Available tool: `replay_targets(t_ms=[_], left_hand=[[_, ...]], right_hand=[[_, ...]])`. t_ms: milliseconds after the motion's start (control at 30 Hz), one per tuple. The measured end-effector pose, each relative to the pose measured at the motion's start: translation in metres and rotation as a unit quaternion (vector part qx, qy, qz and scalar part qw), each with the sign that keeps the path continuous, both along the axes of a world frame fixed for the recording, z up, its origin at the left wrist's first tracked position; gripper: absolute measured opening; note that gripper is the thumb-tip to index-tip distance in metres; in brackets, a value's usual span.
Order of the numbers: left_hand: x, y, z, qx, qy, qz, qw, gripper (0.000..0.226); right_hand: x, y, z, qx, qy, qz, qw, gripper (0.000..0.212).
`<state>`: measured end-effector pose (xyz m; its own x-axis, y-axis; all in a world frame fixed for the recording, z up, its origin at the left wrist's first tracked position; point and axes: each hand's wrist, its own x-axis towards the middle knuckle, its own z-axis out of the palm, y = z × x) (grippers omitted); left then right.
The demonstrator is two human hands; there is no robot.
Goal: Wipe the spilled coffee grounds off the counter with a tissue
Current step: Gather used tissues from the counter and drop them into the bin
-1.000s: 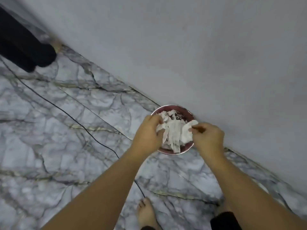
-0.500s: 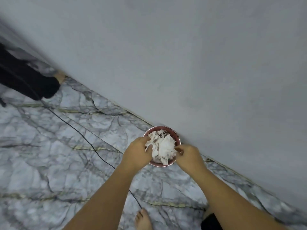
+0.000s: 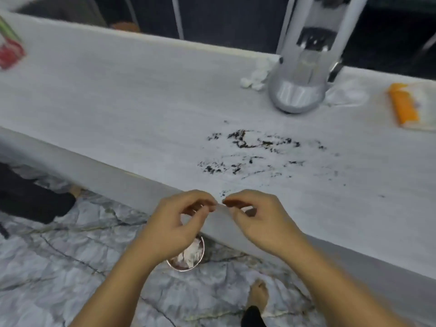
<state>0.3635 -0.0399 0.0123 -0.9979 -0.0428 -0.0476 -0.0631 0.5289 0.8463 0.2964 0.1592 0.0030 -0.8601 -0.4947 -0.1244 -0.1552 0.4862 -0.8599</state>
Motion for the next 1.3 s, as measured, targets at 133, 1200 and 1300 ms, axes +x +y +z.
replay_targets(t_ms=[133, 1200, 1300], left_hand=[[-0.073, 0.057, 0.042, -0.022, 0.054, -0.029, 0.998, 0.024], [-0.444, 0.027, -0.078, -0.246, 0.086, 0.115, 0.958, 0.028], [-0.440, 0.022, -0.078, -0.217, 0.092, 0.099, 0.967, 0.008]], right_hand=[[-0.059, 0.066, 0.046, -0.031, 0.042, -0.072, 0.996, 0.024], [-0.362, 0.161, -0.057, 0.210, 0.249, -0.377, 0.867, 0.025], [-0.348, 0.161, -0.048, 0.175, 0.258, -0.418, 0.853, 0.028]])
